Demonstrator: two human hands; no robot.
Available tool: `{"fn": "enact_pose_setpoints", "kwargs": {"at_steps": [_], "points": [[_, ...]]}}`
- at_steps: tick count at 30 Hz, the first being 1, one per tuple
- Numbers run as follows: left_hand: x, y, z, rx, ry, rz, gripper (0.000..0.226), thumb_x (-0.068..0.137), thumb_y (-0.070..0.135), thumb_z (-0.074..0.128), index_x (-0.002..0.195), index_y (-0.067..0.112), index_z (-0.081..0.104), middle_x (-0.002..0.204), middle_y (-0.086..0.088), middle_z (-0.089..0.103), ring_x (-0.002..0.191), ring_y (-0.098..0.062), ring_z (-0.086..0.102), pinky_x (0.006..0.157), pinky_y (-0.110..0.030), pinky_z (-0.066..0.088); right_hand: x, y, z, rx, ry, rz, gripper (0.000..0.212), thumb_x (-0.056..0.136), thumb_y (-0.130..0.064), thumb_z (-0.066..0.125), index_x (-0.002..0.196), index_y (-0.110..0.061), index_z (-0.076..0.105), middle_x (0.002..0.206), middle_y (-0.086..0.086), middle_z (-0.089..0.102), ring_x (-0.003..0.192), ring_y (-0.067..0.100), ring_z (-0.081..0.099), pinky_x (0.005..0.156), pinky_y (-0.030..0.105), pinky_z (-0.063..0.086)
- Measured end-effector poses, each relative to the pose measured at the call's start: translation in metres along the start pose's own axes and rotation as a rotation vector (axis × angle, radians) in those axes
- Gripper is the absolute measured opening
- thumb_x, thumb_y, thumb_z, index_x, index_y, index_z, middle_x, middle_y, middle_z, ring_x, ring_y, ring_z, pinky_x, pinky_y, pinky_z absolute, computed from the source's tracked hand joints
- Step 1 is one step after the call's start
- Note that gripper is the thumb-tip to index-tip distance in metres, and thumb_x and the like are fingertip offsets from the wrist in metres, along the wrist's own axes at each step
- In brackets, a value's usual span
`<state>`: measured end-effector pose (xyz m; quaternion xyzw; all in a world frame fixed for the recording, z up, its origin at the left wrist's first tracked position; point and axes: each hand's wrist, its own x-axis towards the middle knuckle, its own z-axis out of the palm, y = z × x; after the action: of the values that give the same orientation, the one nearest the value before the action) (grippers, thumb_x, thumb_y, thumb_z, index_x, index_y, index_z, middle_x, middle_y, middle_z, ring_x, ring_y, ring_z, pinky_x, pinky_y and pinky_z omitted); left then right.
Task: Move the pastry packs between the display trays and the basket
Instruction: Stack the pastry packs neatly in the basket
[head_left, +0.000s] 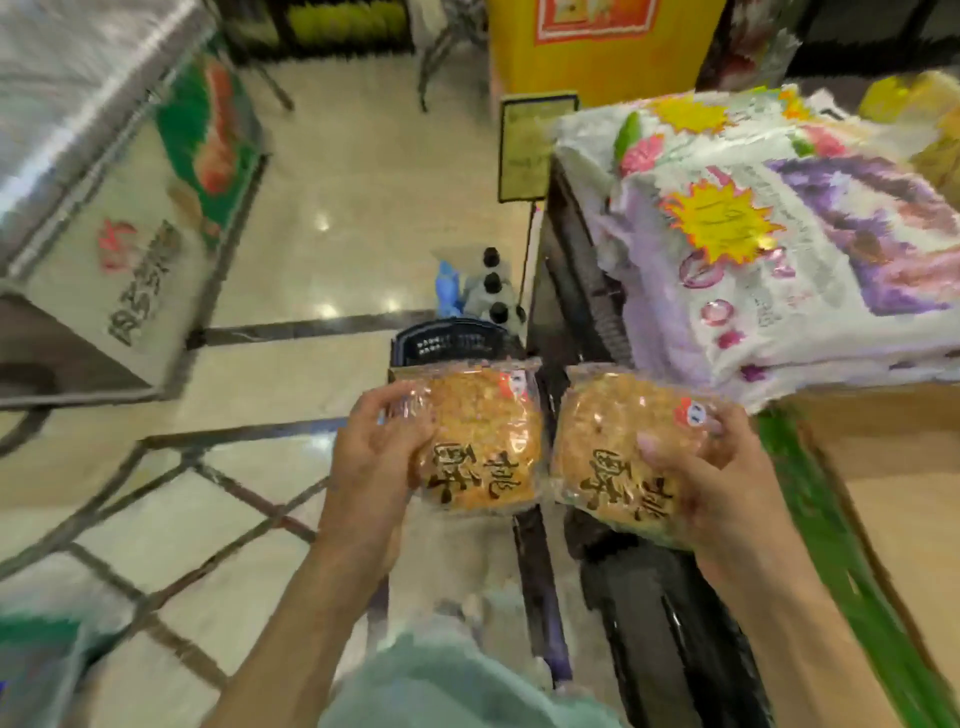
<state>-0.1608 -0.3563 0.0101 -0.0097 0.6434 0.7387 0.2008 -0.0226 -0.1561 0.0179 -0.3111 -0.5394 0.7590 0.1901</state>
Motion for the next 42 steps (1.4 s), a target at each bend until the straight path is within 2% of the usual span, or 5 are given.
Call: {"fn": "enact_pose_setpoints", "kwargs": {"at_steps": [6, 13, 19, 27, 42], "points": [[0.019, 0.002, -0.144, -0.179, 0.26, -0.077, 0.033, 0.094, -0.002, 0.053, 0.121, 0.013, 0.067, 0.102, -0.009, 0.073, 0.084, -0.017, 0.069, 0.062, -0.027, 0.054, 0.031, 0.05, 0.125, -0.131, -0.169, 0.132, 0.047, 0.08, -0.005, 0.073, 0.121, -0.02, 0.056, 0.097, 0.0, 0.076, 0.086, 0.025, 0.076, 0.056, 0.042, 0.062], [0.089, 0.019, -0.295, -0.139, 0.261, -0.155, 0.031, 0.089, 0.017, 0.073, 0.116, 0.029, 0.065, 0.105, -0.012, 0.074, 0.089, -0.023, 0.074, 0.065, -0.032, 0.056, 0.058, 0.127, 0.315, -0.24, -0.285, 0.179, 0.052, 0.074, -0.006, 0.077, 0.12, -0.017, 0.057, 0.106, 0.014, 0.074, 0.101, 0.043, 0.07, 0.083, 0.07, 0.054], [0.163, 0.046, -0.357, 0.025, 0.19, -0.188, 0.052, 0.077, 0.025, 0.082, 0.121, 0.026, 0.055, 0.092, 0.004, 0.077, 0.086, -0.014, 0.075, 0.064, -0.025, 0.058, 0.089, 0.143, 0.395, -0.255, -0.28, 0.17, 0.056, 0.069, -0.012, 0.079, 0.121, -0.018, 0.058, 0.106, 0.012, 0.075, 0.1, 0.035, 0.072, 0.09, 0.066, 0.053], [0.318, 0.056, -0.333, 0.203, 0.034, -0.229, 0.056, 0.077, 0.03, 0.085, 0.123, 0.027, 0.052, 0.104, 0.0, 0.075, 0.092, -0.013, 0.074, 0.073, -0.029, 0.062, 0.197, 0.159, 0.419, -0.201, -0.051, 0.177, 0.059, 0.069, -0.013, 0.088, 0.121, -0.01, 0.06, 0.109, 0.015, 0.075, 0.102, 0.037, 0.072, 0.09, 0.064, 0.054], [0.634, 0.081, -0.127, 0.587, -0.68, -0.343, 0.042, 0.09, 0.017, 0.074, 0.119, 0.028, 0.045, 0.104, -0.007, 0.069, 0.074, -0.005, 0.068, 0.053, -0.013, 0.046, 0.401, 0.129, 0.397, 0.044, 0.575, 0.168, 0.041, 0.081, -0.009, 0.08, 0.116, -0.013, 0.061, 0.106, 0.005, 0.076, 0.098, 0.027, 0.074, 0.083, 0.051, 0.061]]}}
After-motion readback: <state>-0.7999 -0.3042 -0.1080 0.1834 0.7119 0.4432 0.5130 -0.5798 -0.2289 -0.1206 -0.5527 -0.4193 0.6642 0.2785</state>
